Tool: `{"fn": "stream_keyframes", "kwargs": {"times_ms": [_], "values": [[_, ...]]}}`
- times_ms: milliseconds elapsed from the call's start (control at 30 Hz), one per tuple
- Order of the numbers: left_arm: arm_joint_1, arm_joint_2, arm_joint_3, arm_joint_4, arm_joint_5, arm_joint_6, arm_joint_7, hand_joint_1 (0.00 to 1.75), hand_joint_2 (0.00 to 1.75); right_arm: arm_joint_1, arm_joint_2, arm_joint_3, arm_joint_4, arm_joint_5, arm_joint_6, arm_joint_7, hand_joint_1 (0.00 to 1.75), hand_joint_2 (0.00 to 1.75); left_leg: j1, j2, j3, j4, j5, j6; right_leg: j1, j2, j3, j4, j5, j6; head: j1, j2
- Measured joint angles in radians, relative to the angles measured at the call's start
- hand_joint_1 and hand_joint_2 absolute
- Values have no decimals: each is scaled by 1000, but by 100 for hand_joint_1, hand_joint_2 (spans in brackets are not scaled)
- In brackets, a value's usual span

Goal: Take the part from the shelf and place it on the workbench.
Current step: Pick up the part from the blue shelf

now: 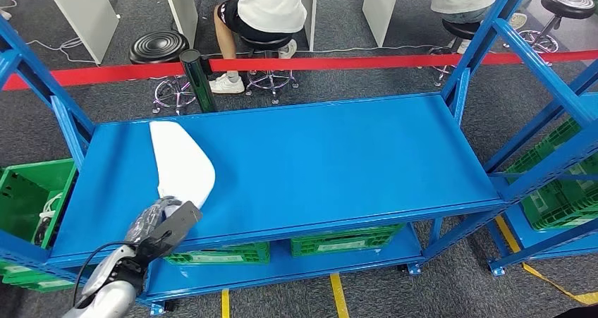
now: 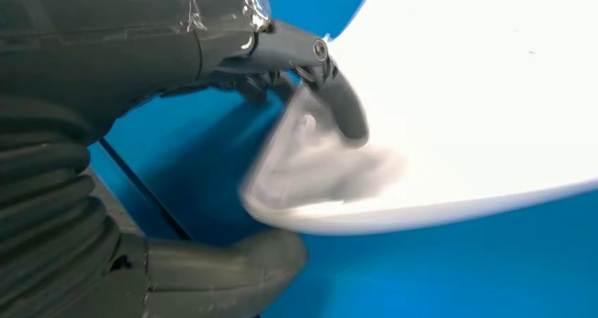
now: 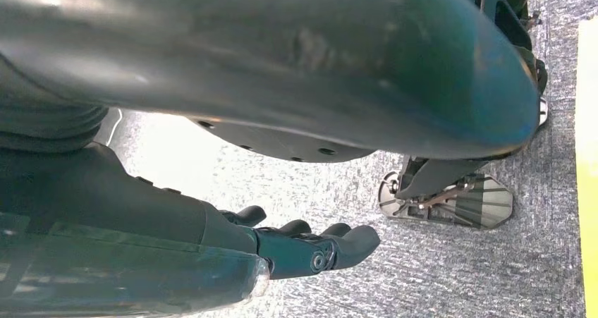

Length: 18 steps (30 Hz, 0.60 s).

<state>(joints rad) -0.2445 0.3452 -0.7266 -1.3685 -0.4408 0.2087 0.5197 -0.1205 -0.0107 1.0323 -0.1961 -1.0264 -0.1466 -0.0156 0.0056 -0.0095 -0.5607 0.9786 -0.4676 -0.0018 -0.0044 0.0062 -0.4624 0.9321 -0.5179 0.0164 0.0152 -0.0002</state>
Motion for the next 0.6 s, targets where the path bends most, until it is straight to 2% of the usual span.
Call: {"fn": "stream_keyframes", "kwargs": {"times_ms": [233, 600], "values": [[-6, -19, -7, 16, 10, 38, -42, 175, 175, 1, 0, 3, 0, -1, -1, 0, 0, 0, 0, 4, 2, 0, 0, 0, 0, 1, 1, 0, 0, 0, 0, 0], [-1, -29, -13, 39, 20, 59, -62, 175, 175, 1, 0, 9, 0, -3, -3, 0, 0, 0, 0, 5, 2, 0, 0, 0, 0, 2, 1, 0, 0, 0, -1, 0]]}}
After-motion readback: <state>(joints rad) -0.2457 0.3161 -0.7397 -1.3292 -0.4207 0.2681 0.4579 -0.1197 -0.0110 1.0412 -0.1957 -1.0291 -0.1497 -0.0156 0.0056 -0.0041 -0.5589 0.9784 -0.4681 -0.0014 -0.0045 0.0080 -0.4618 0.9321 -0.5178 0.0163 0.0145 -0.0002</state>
